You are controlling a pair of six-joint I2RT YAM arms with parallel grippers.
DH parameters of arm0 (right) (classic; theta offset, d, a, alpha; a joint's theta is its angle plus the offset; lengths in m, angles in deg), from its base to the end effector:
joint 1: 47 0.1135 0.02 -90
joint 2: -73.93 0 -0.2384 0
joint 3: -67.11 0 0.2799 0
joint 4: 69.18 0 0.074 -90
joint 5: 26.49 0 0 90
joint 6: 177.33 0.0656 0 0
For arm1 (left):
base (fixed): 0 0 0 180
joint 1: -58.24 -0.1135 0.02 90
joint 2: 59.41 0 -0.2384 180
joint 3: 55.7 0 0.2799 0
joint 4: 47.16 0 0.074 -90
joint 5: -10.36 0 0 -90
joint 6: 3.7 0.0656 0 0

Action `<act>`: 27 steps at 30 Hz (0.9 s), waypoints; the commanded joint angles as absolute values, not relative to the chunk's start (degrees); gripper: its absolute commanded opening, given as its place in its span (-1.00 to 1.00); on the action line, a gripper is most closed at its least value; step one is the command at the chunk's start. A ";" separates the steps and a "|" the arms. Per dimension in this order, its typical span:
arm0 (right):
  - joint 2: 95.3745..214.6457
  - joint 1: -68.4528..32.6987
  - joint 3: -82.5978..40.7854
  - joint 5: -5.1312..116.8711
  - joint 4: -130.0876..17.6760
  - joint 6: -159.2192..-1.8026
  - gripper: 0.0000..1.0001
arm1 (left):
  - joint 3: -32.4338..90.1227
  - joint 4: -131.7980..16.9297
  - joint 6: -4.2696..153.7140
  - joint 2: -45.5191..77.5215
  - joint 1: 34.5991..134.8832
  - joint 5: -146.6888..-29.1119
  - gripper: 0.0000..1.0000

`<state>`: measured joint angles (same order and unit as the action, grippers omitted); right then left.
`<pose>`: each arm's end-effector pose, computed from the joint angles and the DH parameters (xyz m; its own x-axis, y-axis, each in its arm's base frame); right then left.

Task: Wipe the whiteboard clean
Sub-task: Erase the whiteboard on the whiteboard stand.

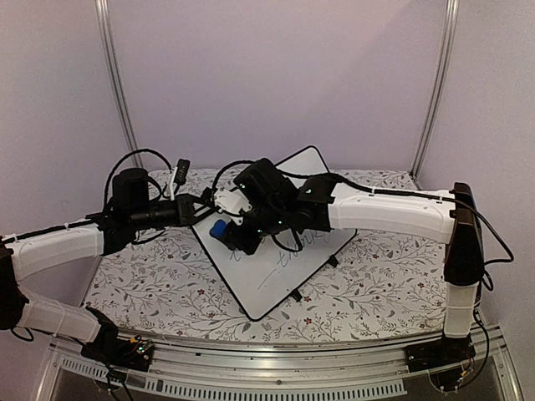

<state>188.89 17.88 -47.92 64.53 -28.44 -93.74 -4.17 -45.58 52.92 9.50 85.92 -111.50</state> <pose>0.2160 0.4580 0.2390 -0.1745 -0.6351 -0.7524 -0.9248 0.3681 -0.0962 0.2727 -0.1822 0.2170 -0.6659 -0.1784 -0.7244 0.5724 0.5006 -0.6494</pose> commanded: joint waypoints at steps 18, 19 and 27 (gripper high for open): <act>185.81 20.14 -35.98 72.02 -27.49 -83.00 -1.00 | -2.36 -45.64 56.86 5.86 88.48 -109.92 -1.00; 185.46 20.10 -34.97 72.11 -27.79 -82.50 -1.00 | -2.36 -45.56 56.86 5.89 88.51 -109.90 -1.00; 182.63 20.68 -26.42 71.40 -30.96 -79.34 -1.00 | -2.25 -45.42 56.77 6.03 88.54 -110.32 -1.00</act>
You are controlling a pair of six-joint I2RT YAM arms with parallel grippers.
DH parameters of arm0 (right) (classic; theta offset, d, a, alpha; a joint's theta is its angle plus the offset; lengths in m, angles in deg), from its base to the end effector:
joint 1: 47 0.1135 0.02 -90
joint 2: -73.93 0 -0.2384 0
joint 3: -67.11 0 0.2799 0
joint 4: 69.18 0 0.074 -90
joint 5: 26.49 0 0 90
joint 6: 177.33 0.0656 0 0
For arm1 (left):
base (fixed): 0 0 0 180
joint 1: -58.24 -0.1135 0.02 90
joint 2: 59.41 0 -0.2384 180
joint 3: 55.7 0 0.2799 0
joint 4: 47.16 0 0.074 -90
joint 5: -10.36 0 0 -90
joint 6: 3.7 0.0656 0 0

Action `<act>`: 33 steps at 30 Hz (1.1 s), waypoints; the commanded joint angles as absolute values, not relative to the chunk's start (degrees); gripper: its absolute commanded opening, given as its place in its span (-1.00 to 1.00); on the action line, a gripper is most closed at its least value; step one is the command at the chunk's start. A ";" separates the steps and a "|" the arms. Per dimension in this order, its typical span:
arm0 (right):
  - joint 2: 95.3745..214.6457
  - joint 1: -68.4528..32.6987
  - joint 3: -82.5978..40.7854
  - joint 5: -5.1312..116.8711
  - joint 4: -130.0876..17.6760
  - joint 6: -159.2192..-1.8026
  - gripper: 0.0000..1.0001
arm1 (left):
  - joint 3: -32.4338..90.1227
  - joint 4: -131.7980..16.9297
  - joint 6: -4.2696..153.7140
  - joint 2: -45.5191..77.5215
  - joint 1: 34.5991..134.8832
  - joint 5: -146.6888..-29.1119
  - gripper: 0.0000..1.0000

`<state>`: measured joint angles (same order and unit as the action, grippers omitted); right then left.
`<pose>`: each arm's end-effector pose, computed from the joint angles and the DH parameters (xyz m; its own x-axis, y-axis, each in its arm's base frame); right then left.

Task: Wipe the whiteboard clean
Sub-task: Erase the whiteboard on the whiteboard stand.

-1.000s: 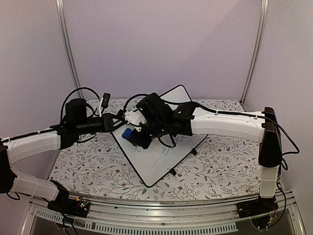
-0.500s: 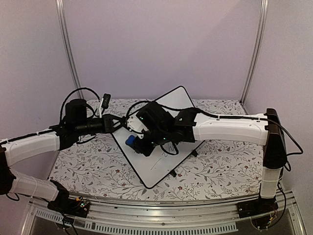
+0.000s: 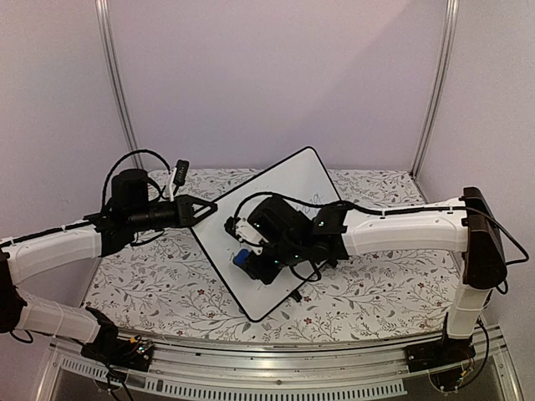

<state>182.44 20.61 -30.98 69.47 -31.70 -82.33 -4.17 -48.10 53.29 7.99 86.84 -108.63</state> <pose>0.1832 0.4267 0.1856 -0.3594 -0.6448 -0.6746 -0.8651 0.5013 -0.0183 0.2687 -0.1827 0.2191 -0.6629 -0.1813 -0.7264 0.5544 0.5332 -0.6390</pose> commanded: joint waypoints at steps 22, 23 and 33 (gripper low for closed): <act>190.67 21.55 -41.71 75.81 -31.26 -82.24 -1.00 | -2.37 -45.48 56.51 5.81 88.52 -110.33 -1.00; 190.88 21.57 -41.70 75.86 -31.22 -82.23 -1.00 | -2.37 -45.52 56.52 5.80 88.55 -110.25 -1.00; 186.84 21.55 -28.64 75.29 -32.61 -77.94 -1.00 | -2.28 -45.37 56.47 5.90 88.48 -110.75 -1.00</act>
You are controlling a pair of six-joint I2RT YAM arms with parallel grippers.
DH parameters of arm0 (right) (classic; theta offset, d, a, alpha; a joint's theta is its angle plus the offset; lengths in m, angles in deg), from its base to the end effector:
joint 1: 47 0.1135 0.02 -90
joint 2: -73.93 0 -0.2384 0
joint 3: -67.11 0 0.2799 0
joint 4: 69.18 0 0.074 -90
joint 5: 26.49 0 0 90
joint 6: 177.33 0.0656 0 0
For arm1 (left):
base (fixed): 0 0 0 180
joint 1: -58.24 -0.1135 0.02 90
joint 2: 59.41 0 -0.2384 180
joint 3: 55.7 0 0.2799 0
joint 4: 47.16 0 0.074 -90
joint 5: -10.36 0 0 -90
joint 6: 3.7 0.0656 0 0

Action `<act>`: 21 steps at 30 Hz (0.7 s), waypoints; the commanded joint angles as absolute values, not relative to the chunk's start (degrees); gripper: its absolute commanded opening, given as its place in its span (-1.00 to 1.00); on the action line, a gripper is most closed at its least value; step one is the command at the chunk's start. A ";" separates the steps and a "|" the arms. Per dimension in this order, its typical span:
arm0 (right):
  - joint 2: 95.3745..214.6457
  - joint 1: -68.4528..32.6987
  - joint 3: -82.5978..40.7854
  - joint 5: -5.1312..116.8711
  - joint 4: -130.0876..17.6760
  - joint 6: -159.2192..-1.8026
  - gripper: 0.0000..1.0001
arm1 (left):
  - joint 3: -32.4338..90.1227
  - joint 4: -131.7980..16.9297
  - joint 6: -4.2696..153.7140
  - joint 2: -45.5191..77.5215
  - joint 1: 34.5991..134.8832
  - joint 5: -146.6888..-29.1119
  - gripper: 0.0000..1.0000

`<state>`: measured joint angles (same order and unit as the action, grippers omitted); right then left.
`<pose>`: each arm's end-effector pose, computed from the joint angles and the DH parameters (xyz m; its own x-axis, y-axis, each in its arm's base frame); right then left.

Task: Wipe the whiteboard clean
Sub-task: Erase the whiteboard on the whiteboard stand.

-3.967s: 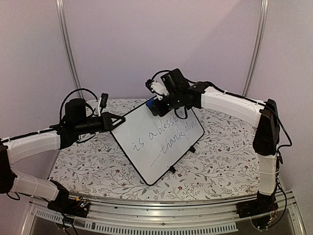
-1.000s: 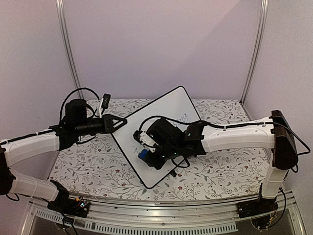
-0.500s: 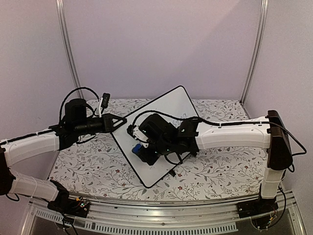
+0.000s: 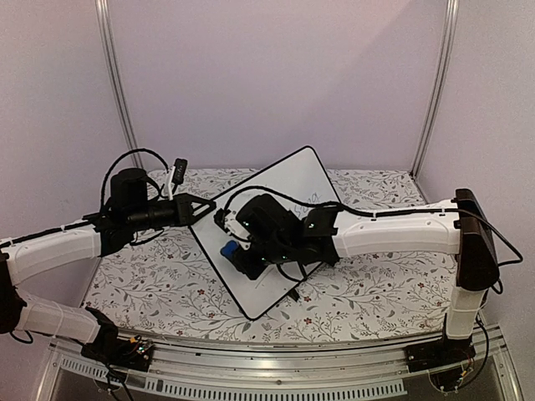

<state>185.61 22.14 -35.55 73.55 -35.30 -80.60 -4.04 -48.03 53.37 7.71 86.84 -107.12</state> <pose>0.1838 0.4501 0.1968 -0.3432 -0.5766 -0.7414 -0.8402 0.5413 -0.0320 0.2699 -0.1816 0.2214 -0.6494 -0.1952 -0.7349 0.5486 0.5490 -0.6306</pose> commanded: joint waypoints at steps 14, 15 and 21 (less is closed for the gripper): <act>186.17 22.30 -28.72 76.43 -33.26 -78.30 -1.00 | -2.27 -45.37 56.24 6.37 88.49 -110.96 -1.00; 186.73 22.26 -30.38 76.65 -33.05 -78.81 -1.00 | -2.28 -45.35 56.24 6.42 88.50 -110.93 -1.00; 191.47 22.25 -40.65 77.44 -30.27 -82.31 -1.00 | -2.26 -45.59 56.32 6.28 88.54 -110.67 -1.00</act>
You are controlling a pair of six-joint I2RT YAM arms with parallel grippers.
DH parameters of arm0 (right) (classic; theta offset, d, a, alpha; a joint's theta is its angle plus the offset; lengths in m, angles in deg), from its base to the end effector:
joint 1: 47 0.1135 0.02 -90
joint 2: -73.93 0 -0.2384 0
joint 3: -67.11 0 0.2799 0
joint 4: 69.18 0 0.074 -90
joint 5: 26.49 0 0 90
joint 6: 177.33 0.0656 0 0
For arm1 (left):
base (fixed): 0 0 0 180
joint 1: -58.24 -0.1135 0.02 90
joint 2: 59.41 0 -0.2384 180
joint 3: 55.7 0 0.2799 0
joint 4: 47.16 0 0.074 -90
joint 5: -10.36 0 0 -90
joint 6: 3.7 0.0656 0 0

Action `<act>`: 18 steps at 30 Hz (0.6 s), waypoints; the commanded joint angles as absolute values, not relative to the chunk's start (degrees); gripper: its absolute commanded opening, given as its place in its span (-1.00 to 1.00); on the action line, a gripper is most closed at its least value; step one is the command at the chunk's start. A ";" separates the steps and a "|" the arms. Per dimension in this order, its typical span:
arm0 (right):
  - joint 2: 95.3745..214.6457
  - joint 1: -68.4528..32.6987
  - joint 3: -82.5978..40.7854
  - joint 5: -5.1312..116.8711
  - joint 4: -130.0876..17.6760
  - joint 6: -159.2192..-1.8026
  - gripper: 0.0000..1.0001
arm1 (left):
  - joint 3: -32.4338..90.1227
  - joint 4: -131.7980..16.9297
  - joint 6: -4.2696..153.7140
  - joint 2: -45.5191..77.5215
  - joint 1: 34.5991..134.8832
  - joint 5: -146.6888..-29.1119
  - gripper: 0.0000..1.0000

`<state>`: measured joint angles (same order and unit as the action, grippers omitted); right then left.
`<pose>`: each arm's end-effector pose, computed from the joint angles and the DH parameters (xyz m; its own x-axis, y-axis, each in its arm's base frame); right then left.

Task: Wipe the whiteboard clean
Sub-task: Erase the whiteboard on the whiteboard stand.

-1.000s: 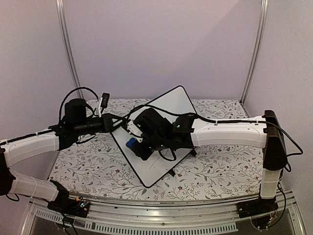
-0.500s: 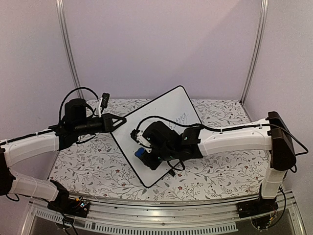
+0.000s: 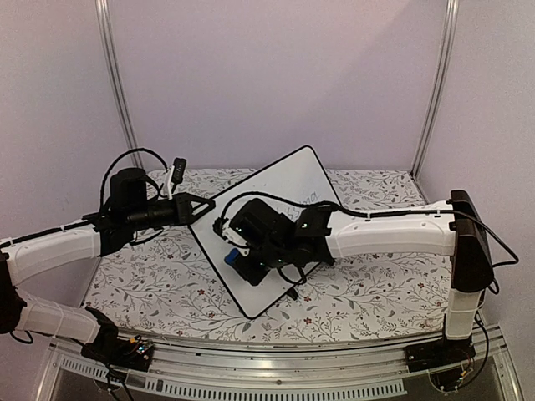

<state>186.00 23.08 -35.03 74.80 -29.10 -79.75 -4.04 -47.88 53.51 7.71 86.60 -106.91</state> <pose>0.1736 0.4414 0.1802 -0.3747 -0.6543 -0.6568 -0.8370 0.5435 -0.0639 0.2710 -0.1804 0.2217 -0.6445 -0.1991 -0.7382 0.5477 0.5535 -0.6274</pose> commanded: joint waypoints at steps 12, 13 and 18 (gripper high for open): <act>190.03 22.54 -35.07 76.55 -30.20 -80.98 -1.00 | -2.10 -45.93 56.41 6.00 88.50 -110.49 -1.00; 189.15 22.71 -33.45 76.40 -30.43 -80.73 -1.00 | -2.10 -45.95 56.44 5.99 88.48 -110.47 -1.00; 186.28 23.38 -26.37 75.15 -31.67 -79.11 -1.00 | -2.10 -45.85 56.33 5.98 88.52 -110.57 -1.00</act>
<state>185.30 23.52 -32.30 75.30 -33.49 -81.24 -4.04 -47.88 53.53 7.66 86.58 -106.88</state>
